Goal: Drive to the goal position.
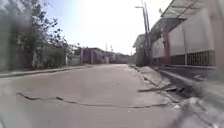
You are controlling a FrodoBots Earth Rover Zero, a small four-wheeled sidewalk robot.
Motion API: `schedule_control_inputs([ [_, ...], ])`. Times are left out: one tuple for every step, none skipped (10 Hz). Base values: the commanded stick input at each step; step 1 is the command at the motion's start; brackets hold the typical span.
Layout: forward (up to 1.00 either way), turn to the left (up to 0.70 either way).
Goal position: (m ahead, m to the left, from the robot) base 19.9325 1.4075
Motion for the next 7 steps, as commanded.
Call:
schedule_control_inputs([
  [0.85,0.00],
  [0.85,0.00],
  [0.85,0.00],
  [0.85,0.00],
  [0.85,0.00],
  [0.85,0.00],
  [0.85,0.00],
])
